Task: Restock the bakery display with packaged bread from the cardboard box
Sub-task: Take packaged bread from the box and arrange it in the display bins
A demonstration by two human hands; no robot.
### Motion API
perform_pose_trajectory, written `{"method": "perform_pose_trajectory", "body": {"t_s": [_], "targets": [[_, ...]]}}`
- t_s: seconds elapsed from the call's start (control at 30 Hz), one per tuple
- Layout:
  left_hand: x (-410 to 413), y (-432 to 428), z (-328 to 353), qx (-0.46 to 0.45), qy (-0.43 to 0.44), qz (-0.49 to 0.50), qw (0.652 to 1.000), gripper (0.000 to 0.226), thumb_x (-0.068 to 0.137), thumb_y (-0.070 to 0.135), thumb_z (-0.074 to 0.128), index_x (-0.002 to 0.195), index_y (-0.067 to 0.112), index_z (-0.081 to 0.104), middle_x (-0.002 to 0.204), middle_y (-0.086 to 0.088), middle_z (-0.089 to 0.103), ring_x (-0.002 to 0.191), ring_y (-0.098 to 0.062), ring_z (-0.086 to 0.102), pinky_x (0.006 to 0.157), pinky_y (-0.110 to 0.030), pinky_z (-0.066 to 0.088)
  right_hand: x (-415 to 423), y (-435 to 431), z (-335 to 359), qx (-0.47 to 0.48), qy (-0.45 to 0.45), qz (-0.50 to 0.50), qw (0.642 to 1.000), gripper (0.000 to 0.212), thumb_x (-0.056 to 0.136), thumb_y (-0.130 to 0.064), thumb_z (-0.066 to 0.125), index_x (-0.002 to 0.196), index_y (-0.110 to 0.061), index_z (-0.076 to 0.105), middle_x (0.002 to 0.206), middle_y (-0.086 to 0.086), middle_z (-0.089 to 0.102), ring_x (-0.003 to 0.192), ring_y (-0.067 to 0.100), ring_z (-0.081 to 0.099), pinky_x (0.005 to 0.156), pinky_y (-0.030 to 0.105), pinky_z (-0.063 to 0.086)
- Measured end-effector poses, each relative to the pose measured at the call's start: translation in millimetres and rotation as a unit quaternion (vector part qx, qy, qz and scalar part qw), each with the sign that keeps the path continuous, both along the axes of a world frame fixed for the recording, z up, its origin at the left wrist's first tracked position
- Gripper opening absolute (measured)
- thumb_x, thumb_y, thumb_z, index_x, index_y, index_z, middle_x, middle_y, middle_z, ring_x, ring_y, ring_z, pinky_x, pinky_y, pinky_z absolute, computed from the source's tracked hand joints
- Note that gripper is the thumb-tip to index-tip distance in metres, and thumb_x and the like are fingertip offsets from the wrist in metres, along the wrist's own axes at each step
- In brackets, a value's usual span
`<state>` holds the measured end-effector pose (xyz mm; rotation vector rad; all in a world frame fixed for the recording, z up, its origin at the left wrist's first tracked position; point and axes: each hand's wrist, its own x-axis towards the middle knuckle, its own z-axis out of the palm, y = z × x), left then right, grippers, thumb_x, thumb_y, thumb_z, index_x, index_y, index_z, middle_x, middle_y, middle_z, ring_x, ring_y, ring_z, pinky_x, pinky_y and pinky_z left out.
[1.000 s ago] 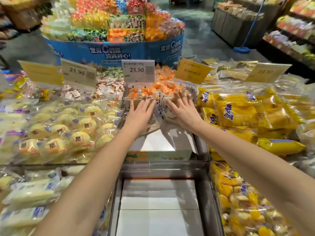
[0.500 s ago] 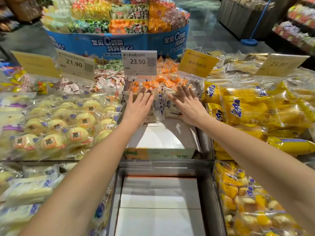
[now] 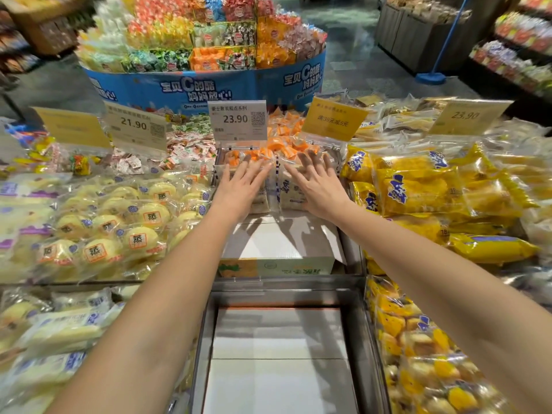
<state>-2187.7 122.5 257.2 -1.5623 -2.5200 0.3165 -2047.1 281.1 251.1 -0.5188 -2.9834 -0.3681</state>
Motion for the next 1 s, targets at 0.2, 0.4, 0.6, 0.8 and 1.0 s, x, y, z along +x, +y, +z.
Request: {"method": "perform_pose_trajectory", "body": {"t_s": [0.2, 0.4, 0.6, 0.8, 1.0], "targets": [[40.6, -25.2, 63.9, 0.001, -0.019, -0.023, 1.000, 0.099, 0.083, -0.017, 0.043, 0.156, 0.024, -0.010, 0.163, 0.005, -0.013, 0.151, -0.018, -0.012, 0.121, -0.052, -0.005, 48.5, -28.2, 47.4, -0.024, 0.027, -0.005, 0.999, 0.079, 0.095, -0.025, 0.058, 0.157, -0.025, 0.009, 0.163, 0.018, 0.005, 0.151, 0.035, -0.004, 0.119, 0.058, -0.004], [111.4, -55.4, 118.0, 0.021, 0.013, -0.015, 1.000, 0.084, 0.095, 0.013, 0.055, 0.158, 0.025, -0.001, 0.166, 0.004, -0.001, 0.152, -0.019, -0.002, 0.122, -0.052, 0.001, 124.7, -58.2, 94.8, -0.070, 0.084, -0.006, 0.994, 0.074, 0.095, -0.037, 0.058, 0.155, -0.023, 0.018, 0.161, 0.016, 0.015, 0.151, 0.034, 0.002, 0.120, 0.057, 0.000], [213.2, -73.4, 121.0, 0.167, -0.030, -0.015, 0.985, 0.068, 0.095, 0.032, 0.058, 0.154, 0.021, 0.026, 0.161, 0.000, 0.026, 0.149, -0.020, 0.018, 0.122, -0.048, 0.016, 197.0, -85.6, 106.0, -0.140, 0.129, -0.030, 0.981, 0.067, 0.098, -0.040, 0.052, 0.154, -0.025, 0.021, 0.159, 0.016, 0.021, 0.149, 0.034, 0.011, 0.119, 0.055, 0.012], [299.4, -72.3, 79.3, 0.267, -0.136, -0.061, 0.952, 0.062, 0.088, 0.020, 0.065, 0.145, 0.007, 0.043, 0.147, -0.015, 0.044, 0.138, -0.032, 0.037, 0.115, -0.044, 0.029, 302.8, -122.8, 71.4, -0.233, 0.137, -0.098, 0.958, 0.066, 0.096, -0.033, 0.058, 0.152, -0.024, 0.026, 0.159, 0.017, 0.019, 0.149, 0.034, 0.010, 0.120, 0.053, 0.014], [391.3, -66.7, 49.5, 0.286, -0.253, -0.111, 0.918, 0.057, 0.087, 0.012, 0.066, 0.141, 0.004, 0.049, 0.142, -0.020, 0.048, 0.134, -0.035, 0.040, 0.114, -0.041, 0.028, 412.6, -143.9, 24.9, -0.274, 0.158, -0.194, 0.929, 0.062, 0.098, -0.035, 0.056, 0.152, -0.018, 0.030, 0.156, 0.019, 0.026, 0.147, 0.035, 0.016, 0.119, 0.049, 0.017]]}}
